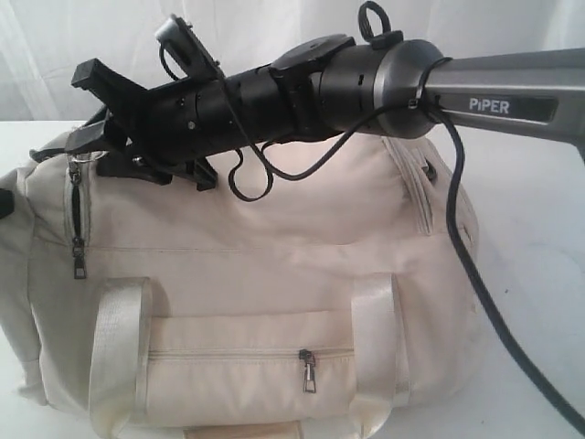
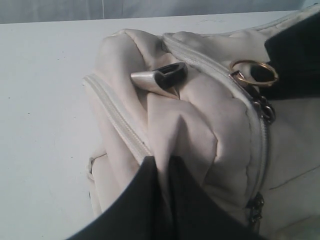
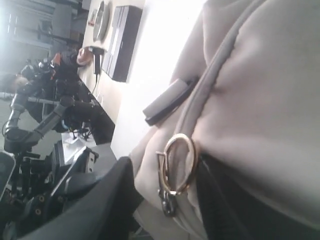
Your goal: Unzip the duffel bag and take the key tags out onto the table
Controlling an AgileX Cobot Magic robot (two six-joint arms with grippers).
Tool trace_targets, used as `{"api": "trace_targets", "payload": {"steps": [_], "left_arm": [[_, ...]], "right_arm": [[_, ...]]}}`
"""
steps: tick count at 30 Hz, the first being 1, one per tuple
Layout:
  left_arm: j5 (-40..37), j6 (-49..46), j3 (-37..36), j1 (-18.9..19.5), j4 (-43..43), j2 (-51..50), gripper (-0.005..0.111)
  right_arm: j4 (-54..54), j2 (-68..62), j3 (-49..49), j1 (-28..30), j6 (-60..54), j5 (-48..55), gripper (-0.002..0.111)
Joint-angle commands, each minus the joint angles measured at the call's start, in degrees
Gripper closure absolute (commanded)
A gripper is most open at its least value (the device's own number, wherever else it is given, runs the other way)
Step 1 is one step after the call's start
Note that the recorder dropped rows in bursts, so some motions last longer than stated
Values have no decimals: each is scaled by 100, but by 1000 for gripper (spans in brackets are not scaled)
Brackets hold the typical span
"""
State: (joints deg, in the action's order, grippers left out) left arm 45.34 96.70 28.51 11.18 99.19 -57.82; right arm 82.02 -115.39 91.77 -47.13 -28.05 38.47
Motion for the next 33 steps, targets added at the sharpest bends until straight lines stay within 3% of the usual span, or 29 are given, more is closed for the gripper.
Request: {"api": "trace_targets", "payload": {"steps": [1,12,19,30,33], "left_arm": [[17,-34,14,14,76,51,107],[30,-34,14,14,76,51,107],[29,-58,14,14,76,51,107],[18,-58,14,14,76,51,107],[18,-58,14,14,76,51,107]], "right_arm": [[198,-13,15,32,-17,-265,69],[213,-10,15,32,-17,-379,69],[229,-233,15,20,-17,61,77],[851,-514,15,20,-513,213,78],[891,-514,15,20,-607,93,88]]}}
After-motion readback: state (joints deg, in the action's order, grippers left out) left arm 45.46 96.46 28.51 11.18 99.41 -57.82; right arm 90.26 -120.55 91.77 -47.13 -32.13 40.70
